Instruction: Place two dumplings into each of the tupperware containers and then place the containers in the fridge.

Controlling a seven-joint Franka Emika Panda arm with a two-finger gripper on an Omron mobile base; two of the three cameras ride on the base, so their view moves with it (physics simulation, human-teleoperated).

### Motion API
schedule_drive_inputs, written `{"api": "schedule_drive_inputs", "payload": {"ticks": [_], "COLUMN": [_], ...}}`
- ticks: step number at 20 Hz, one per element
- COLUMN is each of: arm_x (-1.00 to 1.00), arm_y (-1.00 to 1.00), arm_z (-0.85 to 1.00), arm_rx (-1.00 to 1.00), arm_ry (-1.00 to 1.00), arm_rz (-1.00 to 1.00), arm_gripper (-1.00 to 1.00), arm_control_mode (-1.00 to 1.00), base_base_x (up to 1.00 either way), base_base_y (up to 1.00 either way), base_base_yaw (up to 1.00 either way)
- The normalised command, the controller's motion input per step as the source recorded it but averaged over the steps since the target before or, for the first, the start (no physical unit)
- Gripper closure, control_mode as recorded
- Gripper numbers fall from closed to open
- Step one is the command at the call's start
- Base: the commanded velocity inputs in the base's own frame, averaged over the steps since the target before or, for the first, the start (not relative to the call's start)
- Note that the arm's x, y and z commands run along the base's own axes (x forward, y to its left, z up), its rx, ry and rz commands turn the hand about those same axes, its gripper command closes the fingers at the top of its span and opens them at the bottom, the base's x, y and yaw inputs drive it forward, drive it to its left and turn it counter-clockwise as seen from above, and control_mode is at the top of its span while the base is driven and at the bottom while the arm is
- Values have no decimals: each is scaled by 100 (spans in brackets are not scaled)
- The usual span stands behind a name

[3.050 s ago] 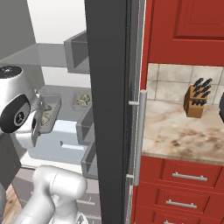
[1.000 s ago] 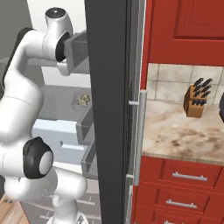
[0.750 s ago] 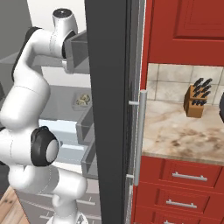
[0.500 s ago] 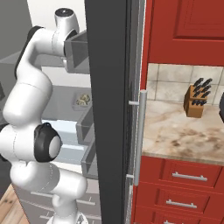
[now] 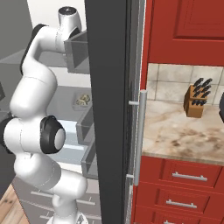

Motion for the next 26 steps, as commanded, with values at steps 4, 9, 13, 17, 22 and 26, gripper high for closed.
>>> {"api": "schedule_drive_inputs", "payload": {"ticks": [4, 9, 13, 17, 22, 26], "arm_x": [0, 0, 0, 0, -11, -34], "arm_y": [0, 0, 0, 0, 0, 0], "arm_z": [0, 0, 0, -7, -7, -4], "arm_rx": [0, 0, 0, 0, 0, 0], "arm_ry": [1, 0, 0, -8, -46, -53], "arm_rz": [0, 0, 0, 0, 0, -2], "arm_gripper": [100, 100, -100, -100, -100, -100], "arm_control_mode": [-100, -100, -100, -100, -100, -100], "base_base_x": [0, 0, 0, 0, 0, 0], "base_base_y": [0, 0, 0, 0, 0, 0], "base_base_yaw": [0, 0, 0, 0, 0, 0]}}
